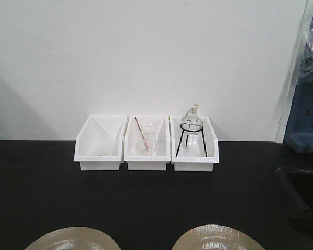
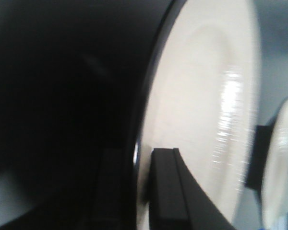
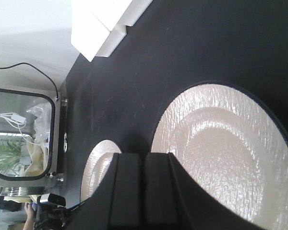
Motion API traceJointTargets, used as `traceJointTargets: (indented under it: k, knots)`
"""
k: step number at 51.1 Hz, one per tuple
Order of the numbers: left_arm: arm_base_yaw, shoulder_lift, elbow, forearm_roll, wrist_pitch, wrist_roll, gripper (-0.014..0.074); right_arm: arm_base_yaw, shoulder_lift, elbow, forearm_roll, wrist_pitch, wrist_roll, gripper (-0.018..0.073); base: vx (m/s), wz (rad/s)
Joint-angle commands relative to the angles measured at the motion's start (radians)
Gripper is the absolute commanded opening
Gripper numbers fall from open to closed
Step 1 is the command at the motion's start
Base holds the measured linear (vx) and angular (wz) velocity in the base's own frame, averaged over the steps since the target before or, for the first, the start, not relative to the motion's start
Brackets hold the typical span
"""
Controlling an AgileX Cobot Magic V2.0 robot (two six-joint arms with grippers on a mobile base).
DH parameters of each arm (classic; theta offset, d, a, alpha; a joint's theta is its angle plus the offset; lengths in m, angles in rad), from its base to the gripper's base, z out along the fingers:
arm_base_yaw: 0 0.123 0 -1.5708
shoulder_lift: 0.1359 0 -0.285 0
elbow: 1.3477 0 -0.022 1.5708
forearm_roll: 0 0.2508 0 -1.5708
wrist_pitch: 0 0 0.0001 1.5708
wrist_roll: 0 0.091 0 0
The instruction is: Arrange circular plates on left workspace
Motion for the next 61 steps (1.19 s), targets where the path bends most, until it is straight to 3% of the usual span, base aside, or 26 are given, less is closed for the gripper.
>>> traceJointTargets:
  k: [1,14,22,32,61]
  knots:
    - [-0.009,-0.028,-0.024,-0.071,0.046,0.003,-0.0009,-0.004,-0.027,-0.029,0.056,0.043,-0.016,-0.0006,0.00,0.00]
    - [-0.021,-0.028,-0.119,-0.249,0.163,0.000,-0.0006,-0.004,-0.027,-0.029,0.057,0.040,-0.038,-0.0006,0.00,0.00]
    - [-0.091,-0.005,-0.229,-0.314,0.149,-0.045,-0.0005,-0.004,-0.027,-0.029,0.060,0.039,-0.038,-0.0006,0.00,0.00]
    - [-0.186,0.099,-0.361,-0.342,0.066,-0.083,-0.0003,-0.004,-0.027,-0.029,0.064,0.025,-0.038,-0.0006,0.00,0.00]
    - [-0.365,0.356,-0.633,-0.368,0.009,-0.116,0.0000,-0.004,-0.027,-0.029,0.064,0.024,-0.038,-0.0006,0.00,0.00]
